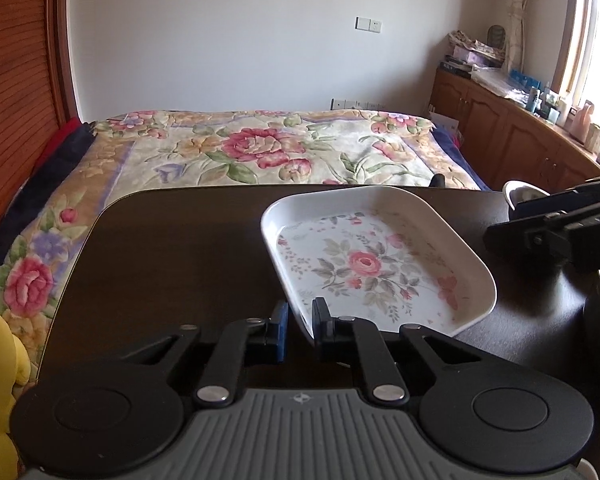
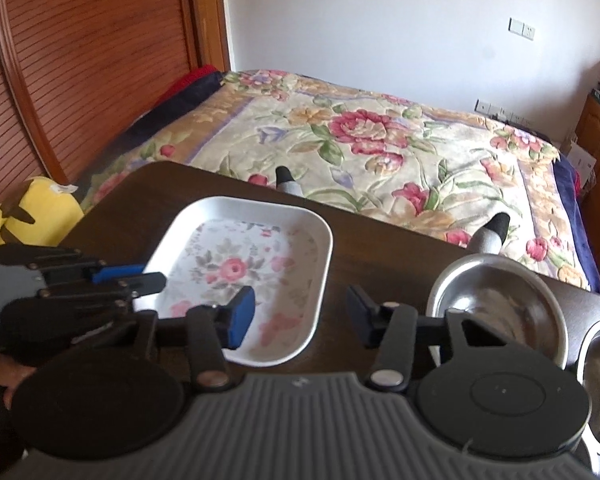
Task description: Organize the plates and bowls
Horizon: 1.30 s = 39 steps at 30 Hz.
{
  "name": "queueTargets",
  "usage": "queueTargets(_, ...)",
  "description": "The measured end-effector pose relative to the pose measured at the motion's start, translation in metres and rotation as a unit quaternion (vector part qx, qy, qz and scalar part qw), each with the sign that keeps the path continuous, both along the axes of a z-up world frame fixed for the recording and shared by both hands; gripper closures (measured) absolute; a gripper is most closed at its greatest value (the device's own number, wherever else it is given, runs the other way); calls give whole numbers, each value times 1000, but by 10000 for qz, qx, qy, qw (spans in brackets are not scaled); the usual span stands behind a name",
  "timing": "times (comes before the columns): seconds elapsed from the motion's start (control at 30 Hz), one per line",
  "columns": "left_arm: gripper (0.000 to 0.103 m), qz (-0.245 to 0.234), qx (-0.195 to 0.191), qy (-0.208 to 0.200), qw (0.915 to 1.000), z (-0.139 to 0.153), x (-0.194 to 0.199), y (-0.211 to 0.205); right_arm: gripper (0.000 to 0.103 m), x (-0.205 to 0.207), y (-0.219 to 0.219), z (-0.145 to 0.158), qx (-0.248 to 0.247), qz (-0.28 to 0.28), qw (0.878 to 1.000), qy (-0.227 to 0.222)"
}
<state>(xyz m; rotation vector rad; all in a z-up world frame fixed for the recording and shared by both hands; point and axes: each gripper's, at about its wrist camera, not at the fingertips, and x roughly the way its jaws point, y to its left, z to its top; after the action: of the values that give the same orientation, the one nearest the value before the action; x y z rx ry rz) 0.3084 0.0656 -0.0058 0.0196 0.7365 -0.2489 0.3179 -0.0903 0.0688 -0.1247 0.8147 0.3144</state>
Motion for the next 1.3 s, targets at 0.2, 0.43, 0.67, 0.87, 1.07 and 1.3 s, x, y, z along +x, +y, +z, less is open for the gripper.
queueTargets(0.2,63,-33,36,24,10000,-2,0,3,55,12,7,-9,-207,-97,9996,170)
queueTargets(0.43,62,-36,34,35,10000,-2,-1,4,58,23,11,-19,-325,-138,9985,414)
queueTargets(0.67,62,10,41,42,10000,-2,3,2,59,29,12,-26,-386,-125,9973,610)
queueTargets(0.87,63,-54,62,55,10000,-2,3,2,73,31,10,-31,-357,-147,9966,735)
queueTargets(1.07,63,-23,52,49,10000,-2,0,4,82,22,22,-32,-498,141,9954,800)
queueTargets(1.3,64,44,-265,142,9995,-1,-1,16,90,15,22,-31,-449,203,9958,777)
